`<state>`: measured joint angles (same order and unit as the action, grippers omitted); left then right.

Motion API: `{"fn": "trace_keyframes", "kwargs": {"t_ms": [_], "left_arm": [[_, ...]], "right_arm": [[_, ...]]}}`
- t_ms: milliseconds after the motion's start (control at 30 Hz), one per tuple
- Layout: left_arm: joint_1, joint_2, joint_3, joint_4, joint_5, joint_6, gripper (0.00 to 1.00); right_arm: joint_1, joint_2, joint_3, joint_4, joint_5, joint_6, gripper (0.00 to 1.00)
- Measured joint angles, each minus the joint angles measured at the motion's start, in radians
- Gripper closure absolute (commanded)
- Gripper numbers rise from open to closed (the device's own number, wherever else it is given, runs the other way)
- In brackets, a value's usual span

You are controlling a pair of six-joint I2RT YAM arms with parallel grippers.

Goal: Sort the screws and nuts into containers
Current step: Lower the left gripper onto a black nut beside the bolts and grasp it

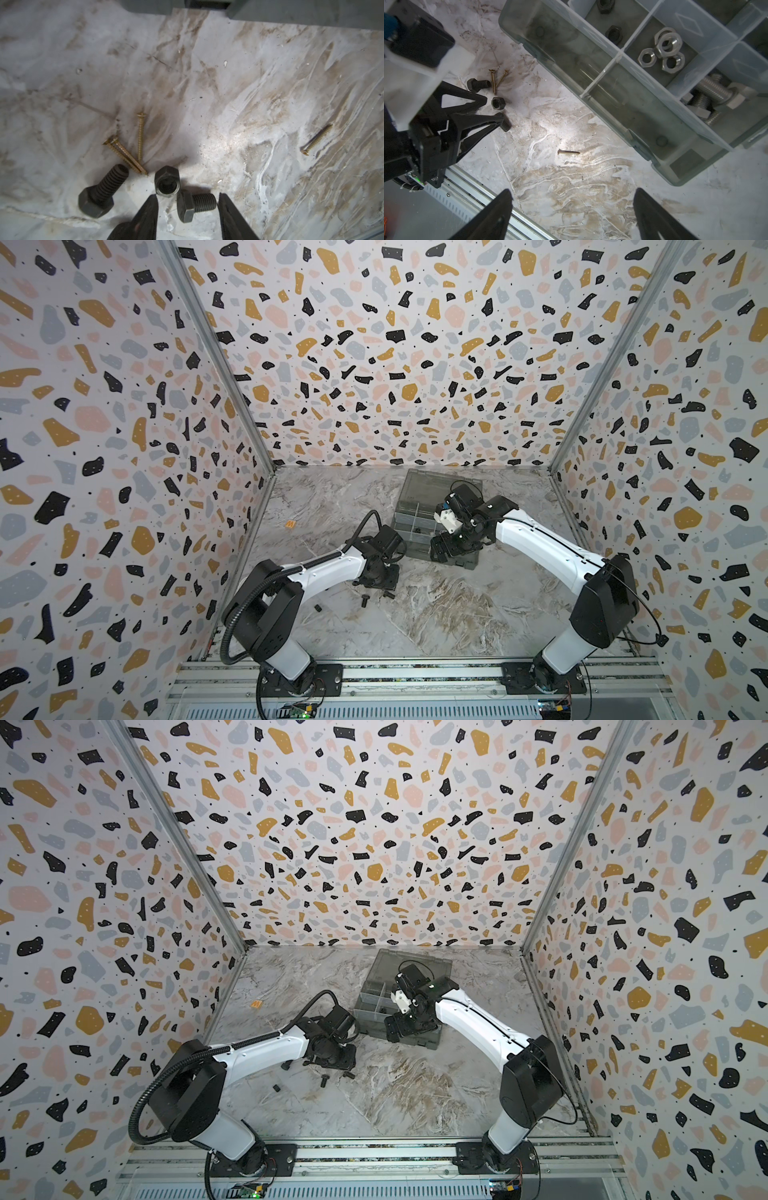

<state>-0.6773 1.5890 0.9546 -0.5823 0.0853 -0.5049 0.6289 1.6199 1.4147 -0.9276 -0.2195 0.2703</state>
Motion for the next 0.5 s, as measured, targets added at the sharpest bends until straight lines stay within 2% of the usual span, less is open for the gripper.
{"fn": "trace_keyframes", "kwargs": {"t_ms": [500], "left_arm": [[0.0, 0.043, 0.0, 0.006, -0.047, 0.0, 0.57]], "right_arm": [[-0.028, -0.055, -0.073, 0.009, 0.003, 0.008, 0.08]]}}
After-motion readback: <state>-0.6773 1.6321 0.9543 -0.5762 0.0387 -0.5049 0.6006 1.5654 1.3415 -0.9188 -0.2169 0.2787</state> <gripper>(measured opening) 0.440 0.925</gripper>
